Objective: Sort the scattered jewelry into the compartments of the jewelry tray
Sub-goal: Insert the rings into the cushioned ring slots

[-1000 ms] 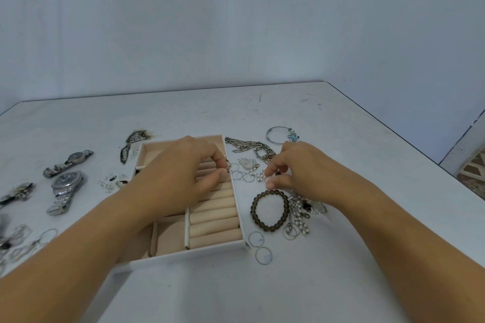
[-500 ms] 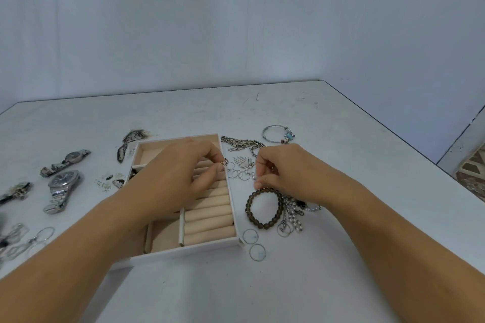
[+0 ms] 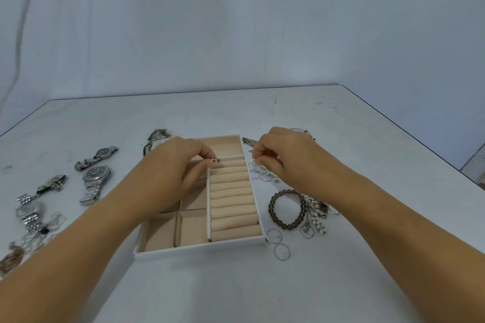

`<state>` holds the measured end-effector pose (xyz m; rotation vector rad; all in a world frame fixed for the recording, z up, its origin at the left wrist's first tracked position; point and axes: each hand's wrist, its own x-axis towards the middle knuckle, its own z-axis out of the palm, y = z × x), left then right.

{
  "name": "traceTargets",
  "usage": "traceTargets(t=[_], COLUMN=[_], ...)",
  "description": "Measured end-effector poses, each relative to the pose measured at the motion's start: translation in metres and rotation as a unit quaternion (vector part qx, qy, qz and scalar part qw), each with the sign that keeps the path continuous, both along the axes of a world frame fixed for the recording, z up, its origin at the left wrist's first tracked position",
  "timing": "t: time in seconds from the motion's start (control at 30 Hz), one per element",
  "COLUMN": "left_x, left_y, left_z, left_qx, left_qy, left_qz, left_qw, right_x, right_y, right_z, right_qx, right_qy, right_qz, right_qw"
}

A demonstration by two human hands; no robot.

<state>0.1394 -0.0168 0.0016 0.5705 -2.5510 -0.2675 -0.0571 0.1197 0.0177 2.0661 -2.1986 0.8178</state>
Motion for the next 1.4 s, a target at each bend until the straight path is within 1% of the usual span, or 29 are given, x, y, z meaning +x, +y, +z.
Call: traceTargets(t=[0.1,0.27,0.5,0.7,0.83,1.1,1.2,1.27,1.3,1.4], left_x=[-0.001,-0.007,-0.011,-0.013,-0.015,-0.021,-0.024,-0.025,-0.024,-0.014], left_y=[-0.003,-0.007,-0.01,-0.014,-0.013,-0.014,-0.014,-0.014,-0.014,-0.013], left_z=[0.0,-0.002,-0.008,-0.012,-0.011,-0.015,-0.012,-0.01,-0.011,-0.015], left_qx=[0.009,0.022,-0.001,-0.049,-0.067,-0.061,-0.073,-0.056,-0.041,0.022], left_qy=[0.012,-0.02,-0.01,0.018,0.02,0.002,-0.006,-0.013,-0.014,-0.016], left_qz=[-0.004,-0.006,-0.03,-0.052,-0.069,-0.05,-0.009,0.025,0.027,-0.005], left_qw=[1.0,1.0,1.0,0.997,0.995,0.997,0.997,0.998,0.999,1.0], right_x=[0.006,0.011,0.013,0.014,0.014,0.012,0.01,0.01,0.01,0.01], right_y=[-0.01,-0.022,-0.027,-0.028,-0.029,-0.03,-0.029,-0.029,-0.029,-0.029], right_z=[0.001,-0.008,-0.02,-0.024,-0.024,-0.023,-0.023,-0.024,-0.024,-0.025], right_qx=[-0.004,-0.014,-0.034,-0.052,-0.062,-0.07,-0.071,-0.072,-0.073,-0.077], right_qy=[-0.006,0.0,-0.01,-0.017,-0.02,-0.019,-0.023,-0.025,-0.026,-0.027], right_qz=[0.0,-0.013,-0.02,-0.001,0.007,0.008,0.004,0.005,0.006,0.008], right_qw=[1.0,1.0,0.999,0.999,0.998,0.997,0.997,0.997,0.997,0.997])
